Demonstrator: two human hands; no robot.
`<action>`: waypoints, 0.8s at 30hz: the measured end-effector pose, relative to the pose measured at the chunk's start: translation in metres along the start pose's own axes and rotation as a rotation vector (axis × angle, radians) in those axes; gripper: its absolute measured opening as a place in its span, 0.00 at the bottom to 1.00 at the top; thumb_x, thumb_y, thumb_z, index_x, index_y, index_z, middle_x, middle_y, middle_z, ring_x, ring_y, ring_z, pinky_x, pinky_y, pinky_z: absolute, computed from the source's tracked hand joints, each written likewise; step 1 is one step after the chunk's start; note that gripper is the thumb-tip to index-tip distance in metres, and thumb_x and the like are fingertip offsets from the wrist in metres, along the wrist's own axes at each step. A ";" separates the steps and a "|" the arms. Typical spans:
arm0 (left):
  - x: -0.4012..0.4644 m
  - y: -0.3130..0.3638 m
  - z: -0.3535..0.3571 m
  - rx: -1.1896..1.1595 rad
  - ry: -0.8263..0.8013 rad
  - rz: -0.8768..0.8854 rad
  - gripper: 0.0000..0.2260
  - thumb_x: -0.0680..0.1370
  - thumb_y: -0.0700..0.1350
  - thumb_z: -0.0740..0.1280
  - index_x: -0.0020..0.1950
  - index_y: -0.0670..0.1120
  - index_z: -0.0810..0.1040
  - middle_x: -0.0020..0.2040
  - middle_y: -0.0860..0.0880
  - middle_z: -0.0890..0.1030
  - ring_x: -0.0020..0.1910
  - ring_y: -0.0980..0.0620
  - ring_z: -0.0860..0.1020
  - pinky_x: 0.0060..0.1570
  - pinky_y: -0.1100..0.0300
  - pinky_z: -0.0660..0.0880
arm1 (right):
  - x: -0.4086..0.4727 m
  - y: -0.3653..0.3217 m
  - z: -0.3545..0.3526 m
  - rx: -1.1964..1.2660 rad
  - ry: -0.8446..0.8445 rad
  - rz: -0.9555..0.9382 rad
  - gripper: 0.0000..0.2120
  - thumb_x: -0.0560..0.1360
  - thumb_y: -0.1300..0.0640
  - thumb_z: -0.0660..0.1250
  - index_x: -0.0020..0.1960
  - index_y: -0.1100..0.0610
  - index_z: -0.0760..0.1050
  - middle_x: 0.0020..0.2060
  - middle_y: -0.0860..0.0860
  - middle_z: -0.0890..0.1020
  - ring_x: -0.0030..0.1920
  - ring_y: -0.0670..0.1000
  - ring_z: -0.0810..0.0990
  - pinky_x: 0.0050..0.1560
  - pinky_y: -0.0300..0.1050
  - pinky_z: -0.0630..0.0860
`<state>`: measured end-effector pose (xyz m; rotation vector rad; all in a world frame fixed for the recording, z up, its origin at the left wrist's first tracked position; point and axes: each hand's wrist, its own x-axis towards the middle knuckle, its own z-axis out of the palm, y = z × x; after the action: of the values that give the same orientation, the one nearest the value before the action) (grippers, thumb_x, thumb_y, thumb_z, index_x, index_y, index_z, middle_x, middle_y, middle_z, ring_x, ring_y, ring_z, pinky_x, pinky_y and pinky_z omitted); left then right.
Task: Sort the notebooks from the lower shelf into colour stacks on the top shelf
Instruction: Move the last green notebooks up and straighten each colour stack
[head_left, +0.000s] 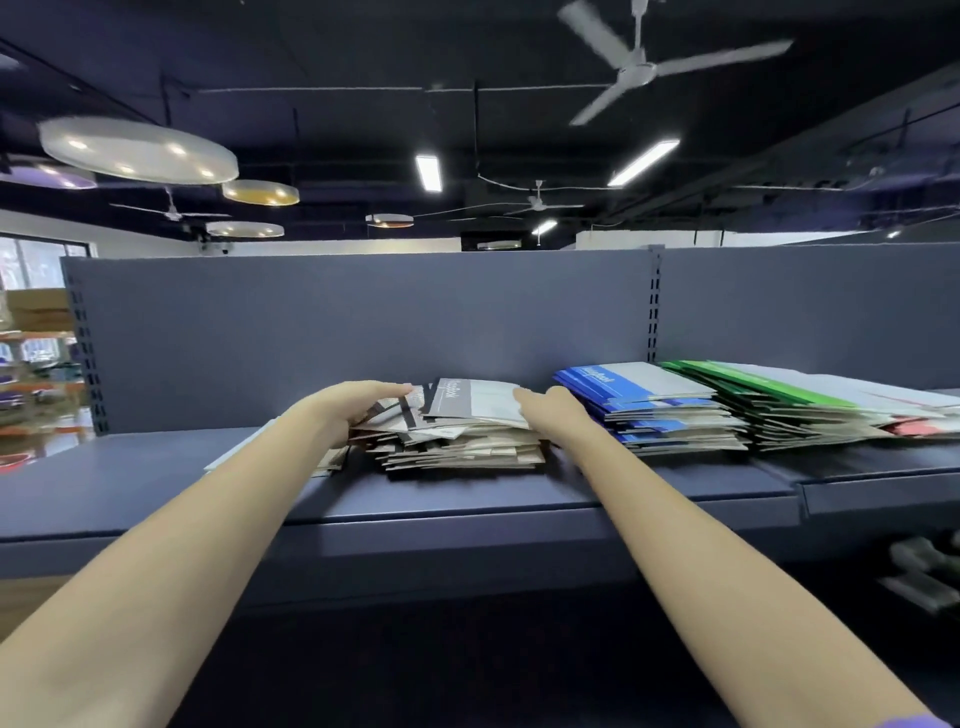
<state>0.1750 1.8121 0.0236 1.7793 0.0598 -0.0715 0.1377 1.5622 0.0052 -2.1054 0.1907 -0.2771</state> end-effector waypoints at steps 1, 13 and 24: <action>0.005 -0.002 -0.001 -0.031 -0.010 -0.007 0.18 0.70 0.56 0.78 0.50 0.47 0.78 0.44 0.48 0.72 0.36 0.51 0.76 0.33 0.66 0.78 | 0.003 -0.003 0.002 0.081 -0.050 0.020 0.26 0.80 0.47 0.61 0.71 0.63 0.67 0.66 0.56 0.76 0.63 0.57 0.75 0.57 0.47 0.70; 0.011 -0.018 0.028 -0.218 -0.188 0.097 0.06 0.78 0.42 0.70 0.47 0.40 0.82 0.42 0.42 0.83 0.36 0.46 0.83 0.40 0.55 0.80 | 0.022 0.006 0.021 0.402 -0.149 0.027 0.05 0.78 0.60 0.63 0.44 0.53 0.68 0.41 0.53 0.69 0.42 0.52 0.68 0.38 0.45 0.64; 0.020 -0.013 0.024 -0.319 -0.140 0.047 0.07 0.77 0.45 0.66 0.50 0.45 0.82 0.43 0.47 0.84 0.40 0.47 0.82 0.45 0.56 0.78 | 0.032 -0.004 0.003 0.480 -0.299 0.099 0.11 0.78 0.45 0.65 0.56 0.50 0.74 0.44 0.45 0.75 0.38 0.44 0.76 0.37 0.37 0.72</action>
<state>0.1938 1.7911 0.0039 1.4519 -0.0688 -0.1441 0.1692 1.5591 0.0113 -1.6294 0.0428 0.0521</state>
